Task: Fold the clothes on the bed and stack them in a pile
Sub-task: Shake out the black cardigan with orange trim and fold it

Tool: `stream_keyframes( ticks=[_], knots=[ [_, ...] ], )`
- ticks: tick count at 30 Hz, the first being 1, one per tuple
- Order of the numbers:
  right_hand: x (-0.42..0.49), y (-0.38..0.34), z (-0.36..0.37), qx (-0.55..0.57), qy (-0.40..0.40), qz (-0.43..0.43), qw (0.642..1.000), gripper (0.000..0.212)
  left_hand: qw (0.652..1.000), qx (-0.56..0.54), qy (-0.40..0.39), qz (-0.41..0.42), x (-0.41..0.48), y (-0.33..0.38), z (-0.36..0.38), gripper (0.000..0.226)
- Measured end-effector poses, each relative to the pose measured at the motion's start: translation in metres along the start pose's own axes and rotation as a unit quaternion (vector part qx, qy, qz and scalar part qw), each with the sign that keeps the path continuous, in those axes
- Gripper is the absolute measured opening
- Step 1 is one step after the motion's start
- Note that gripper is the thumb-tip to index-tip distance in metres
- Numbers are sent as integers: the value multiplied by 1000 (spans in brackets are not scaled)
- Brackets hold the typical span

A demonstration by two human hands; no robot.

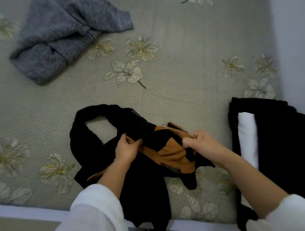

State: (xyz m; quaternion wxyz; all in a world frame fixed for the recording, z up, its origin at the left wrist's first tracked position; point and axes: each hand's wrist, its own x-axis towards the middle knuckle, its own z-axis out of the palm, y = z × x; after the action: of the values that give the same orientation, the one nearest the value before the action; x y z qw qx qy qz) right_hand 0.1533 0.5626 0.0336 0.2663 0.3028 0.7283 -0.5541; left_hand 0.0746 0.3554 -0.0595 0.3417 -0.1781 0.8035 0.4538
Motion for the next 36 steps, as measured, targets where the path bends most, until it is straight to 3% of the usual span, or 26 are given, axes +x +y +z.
stream_keyframes(
  ticks=[3, 5, 7, 9, 13, 17, 20, 23, 25, 27, 29, 31, 36],
  knots=[
    [-17, -7, -12, 9, 16, -13, 1000, 40, 999, -38, 7, 26, -16, 16, -21, 20],
    [-31, -11, -22, 30, 53, -4, 998, 42, 997, -50, 38, 42, -32, 34, -43, 20],
    [-49, -21, -34, 39, 72, 1, 997, 30, 994, -42, 83, 59, -50, 55, -70, 19],
    [-72, -40, -47, 41, 41, 9, 998, 13, 989, -62, 114, 64, -72, 81, -96, 17],
    [-113, -87, -65, -49, -13, -37, 998, 9, 976, -134, 142, 98, -121, 136, -137, 18],
    [-139, -137, -76, -263, 147, -108, 947, 14, 965, -236, 74, 91, -160, 179, -161, 19],
    [-162, -166, -93, -273, 202, -104, 935, 20, 954, -274, 73, 98, -188, 207, -178, 17],
    [-187, -180, -113, -11, 155, -97, 983, 10, 943, -286, 48, 165, -220, 232, -198, 18],
    [-199, -185, -126, 157, 97, -126, 975, 22, 923, -323, 11, 209, -244, 247, -210, 16],
    [-208, -190, -133, 235, 39, -167, 957, 29, 883, -408, -39, 229, -262, 260, -220, 8],
    [-213, -197, -134, 194, 6, -178, 965, 31, 854, -469, -54, 219, -271, 268, -224, 13],
    [-218, -203, -133, 109, -31, -173, 978, 35, 847, -485, -34, 214, -273, 272, -224, 14],
    [-239, -214, -140, 13, -218, -245, 945, 52, 883, -407, -2, 236, -261, 272, -224, 45]
  ],
)
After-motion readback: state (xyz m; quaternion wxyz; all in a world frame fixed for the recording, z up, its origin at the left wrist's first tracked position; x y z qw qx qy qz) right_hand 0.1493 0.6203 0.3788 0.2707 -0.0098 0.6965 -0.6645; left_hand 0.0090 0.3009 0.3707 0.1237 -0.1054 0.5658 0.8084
